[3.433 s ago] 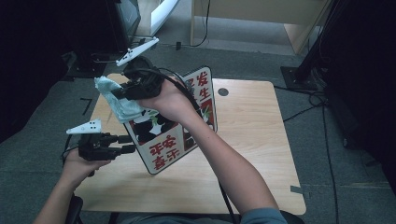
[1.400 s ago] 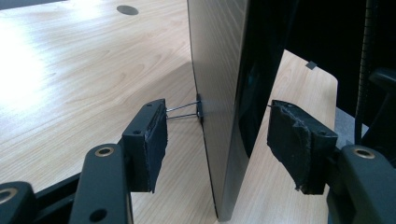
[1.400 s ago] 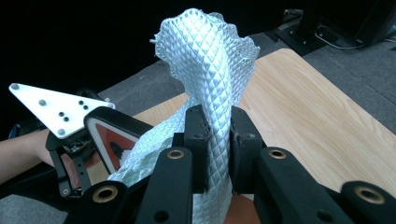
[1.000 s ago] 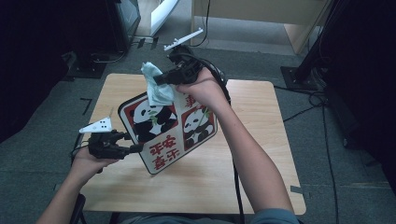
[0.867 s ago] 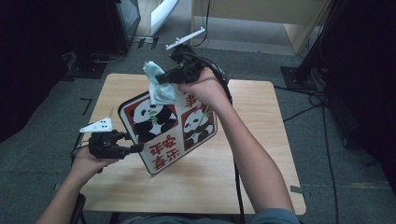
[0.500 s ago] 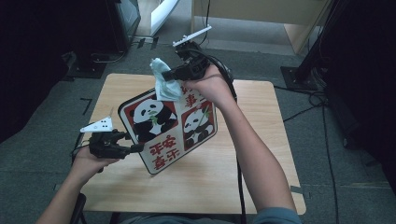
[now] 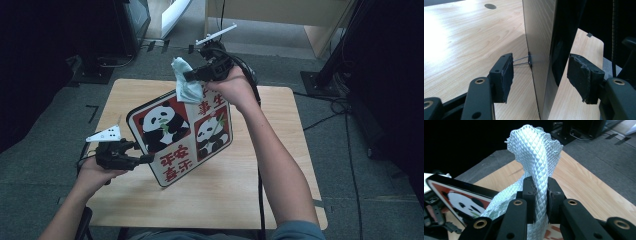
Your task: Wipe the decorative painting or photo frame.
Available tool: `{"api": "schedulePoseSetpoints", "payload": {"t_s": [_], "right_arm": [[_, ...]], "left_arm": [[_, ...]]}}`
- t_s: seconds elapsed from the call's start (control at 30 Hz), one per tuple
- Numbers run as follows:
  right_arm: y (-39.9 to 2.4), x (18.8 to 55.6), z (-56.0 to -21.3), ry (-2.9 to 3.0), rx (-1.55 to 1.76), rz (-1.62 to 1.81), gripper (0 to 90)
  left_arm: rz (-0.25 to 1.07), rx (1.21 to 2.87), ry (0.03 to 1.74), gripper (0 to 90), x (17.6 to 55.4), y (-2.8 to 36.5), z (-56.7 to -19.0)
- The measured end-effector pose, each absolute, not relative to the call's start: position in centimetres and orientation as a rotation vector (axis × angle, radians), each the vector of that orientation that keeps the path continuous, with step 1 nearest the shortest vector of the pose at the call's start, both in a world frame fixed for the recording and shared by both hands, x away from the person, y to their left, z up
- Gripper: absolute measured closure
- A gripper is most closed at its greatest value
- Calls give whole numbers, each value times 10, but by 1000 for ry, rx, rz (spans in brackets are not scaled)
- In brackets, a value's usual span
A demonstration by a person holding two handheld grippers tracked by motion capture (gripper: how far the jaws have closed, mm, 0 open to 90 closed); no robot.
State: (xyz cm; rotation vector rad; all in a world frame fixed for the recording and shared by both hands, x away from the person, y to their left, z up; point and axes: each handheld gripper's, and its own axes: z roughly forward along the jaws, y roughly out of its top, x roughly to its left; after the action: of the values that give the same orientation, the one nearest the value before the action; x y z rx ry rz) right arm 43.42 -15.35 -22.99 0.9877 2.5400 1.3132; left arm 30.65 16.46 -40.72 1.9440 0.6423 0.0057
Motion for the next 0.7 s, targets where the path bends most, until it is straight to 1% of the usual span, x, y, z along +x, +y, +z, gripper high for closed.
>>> {"api": "schedulePoseSetpoints", "payload": {"t_s": [0.43,0.7], "right_arm": [[-171,442,-229,2504,1019,1289,803],[-182,445,-229,2487,1054,1283,804]], "left_arm": [[6,1946,641,386,306,163,-407],[2,1942,650,428,306,163,-406]]}}
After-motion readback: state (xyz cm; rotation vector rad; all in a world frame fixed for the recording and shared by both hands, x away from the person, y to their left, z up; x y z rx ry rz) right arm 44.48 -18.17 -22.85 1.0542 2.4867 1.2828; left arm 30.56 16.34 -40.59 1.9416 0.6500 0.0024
